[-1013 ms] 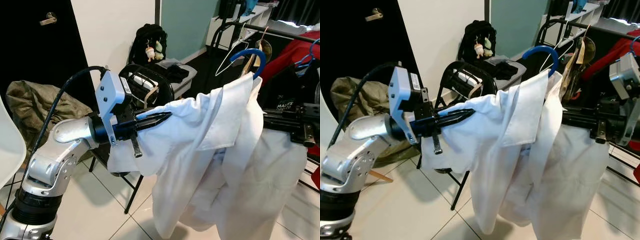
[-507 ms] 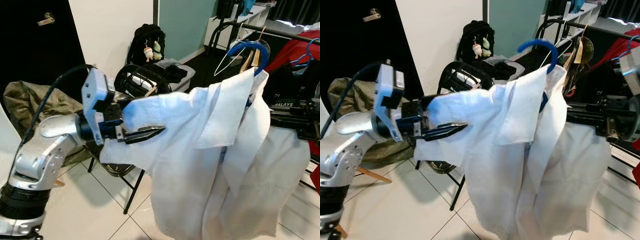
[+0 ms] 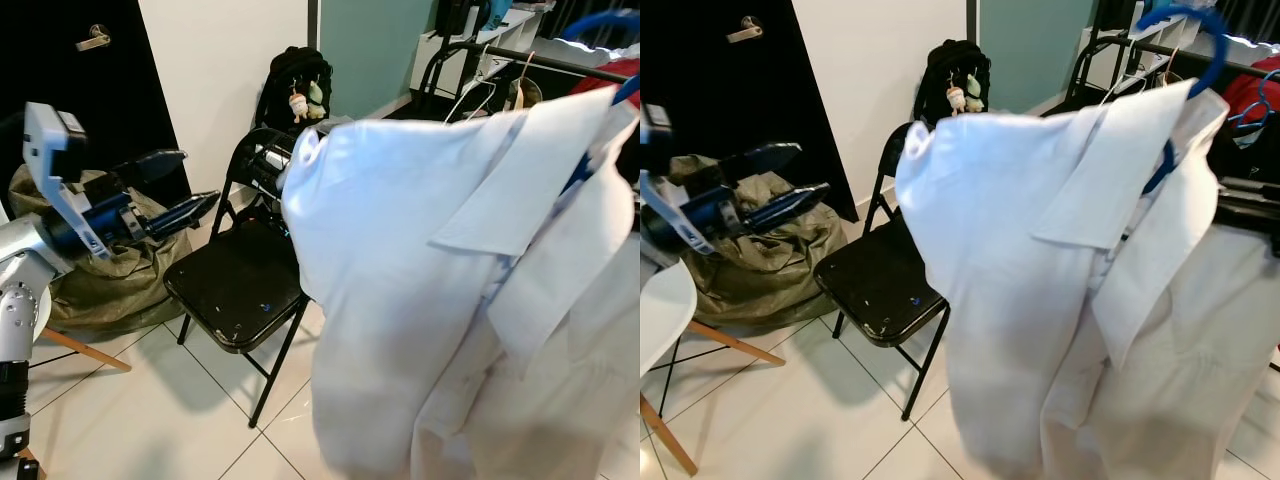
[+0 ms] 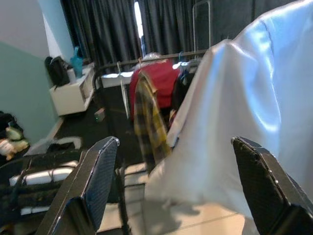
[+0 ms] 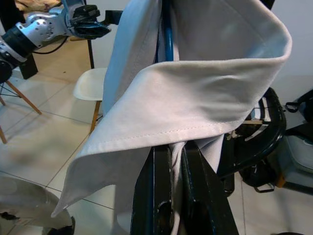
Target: Hang hanger
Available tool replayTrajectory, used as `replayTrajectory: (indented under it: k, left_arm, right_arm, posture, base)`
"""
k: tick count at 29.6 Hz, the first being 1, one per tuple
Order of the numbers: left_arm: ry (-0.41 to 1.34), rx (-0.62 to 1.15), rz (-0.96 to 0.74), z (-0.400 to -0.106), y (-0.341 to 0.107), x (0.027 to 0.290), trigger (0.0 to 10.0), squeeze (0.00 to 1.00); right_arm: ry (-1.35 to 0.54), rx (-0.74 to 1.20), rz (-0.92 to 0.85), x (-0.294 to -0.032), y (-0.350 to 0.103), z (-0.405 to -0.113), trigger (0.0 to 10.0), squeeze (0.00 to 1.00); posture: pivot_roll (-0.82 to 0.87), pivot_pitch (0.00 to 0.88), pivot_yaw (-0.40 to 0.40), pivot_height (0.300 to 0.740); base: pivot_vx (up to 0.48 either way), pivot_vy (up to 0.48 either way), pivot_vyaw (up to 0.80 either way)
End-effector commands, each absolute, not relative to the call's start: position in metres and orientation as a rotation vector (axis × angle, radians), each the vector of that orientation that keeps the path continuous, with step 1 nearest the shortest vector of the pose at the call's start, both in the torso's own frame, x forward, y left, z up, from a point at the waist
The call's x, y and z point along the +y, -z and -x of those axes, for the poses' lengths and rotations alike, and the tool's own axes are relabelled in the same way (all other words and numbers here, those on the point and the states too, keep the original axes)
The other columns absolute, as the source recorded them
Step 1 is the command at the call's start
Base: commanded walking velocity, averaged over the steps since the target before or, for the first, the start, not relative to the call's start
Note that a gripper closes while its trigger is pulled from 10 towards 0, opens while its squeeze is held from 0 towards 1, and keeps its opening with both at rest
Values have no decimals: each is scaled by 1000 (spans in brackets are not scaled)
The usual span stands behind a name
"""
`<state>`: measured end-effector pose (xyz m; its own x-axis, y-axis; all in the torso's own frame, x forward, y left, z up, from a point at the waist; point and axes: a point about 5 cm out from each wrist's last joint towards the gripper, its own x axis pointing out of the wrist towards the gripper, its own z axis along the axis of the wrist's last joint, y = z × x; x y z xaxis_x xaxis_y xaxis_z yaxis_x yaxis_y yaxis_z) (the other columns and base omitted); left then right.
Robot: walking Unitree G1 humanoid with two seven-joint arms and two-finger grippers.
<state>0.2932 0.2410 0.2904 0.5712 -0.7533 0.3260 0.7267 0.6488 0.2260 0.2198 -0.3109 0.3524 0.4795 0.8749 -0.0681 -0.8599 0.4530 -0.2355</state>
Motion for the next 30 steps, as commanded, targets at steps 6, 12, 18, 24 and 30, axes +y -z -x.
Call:
replayTrajectory:
  k: [6, 12, 18, 24, 30]
  left_arm:
    - [1009, -457, 22, -290, -290, 219, 10000, 0]
    - [1139, -477, 144, -286, -286, 190, 10000, 0]
    - [1224, -453, 272, -284, -276, 168, 10000, 0]
    - [1237, -421, 291, -283, -266, 162, 10000, 0]
    - [1199, -371, 234, -288, -257, 164, 10000, 0]
  right_arm:
    - [-1146, -105, 252, -306, -366, -206, 0, 0]
    - [-1164, -119, 260, -302, -371, -205, 0, 0]
    - [-1178, -132, 266, -299, -374, -204, 0, 0]
    - [-1190, -144, 267, -297, -376, -203, 0, 0]
    - [-1220, -167, 264, -293, -381, -198, 0, 0]
  posture:
    - [-144, 78, 26, 740]
    - [-153, 81, 31, 740]
    - [-156, 84, 32, 740]
    - [-159, 90, 34, 740]
    - [-159, 92, 39, 740]
  base:
    - [0, 0, 0]
    - [0, 0, 0]
    - [0, 0, 0]
    - [0, 0, 0]
    - [0, 0, 0]
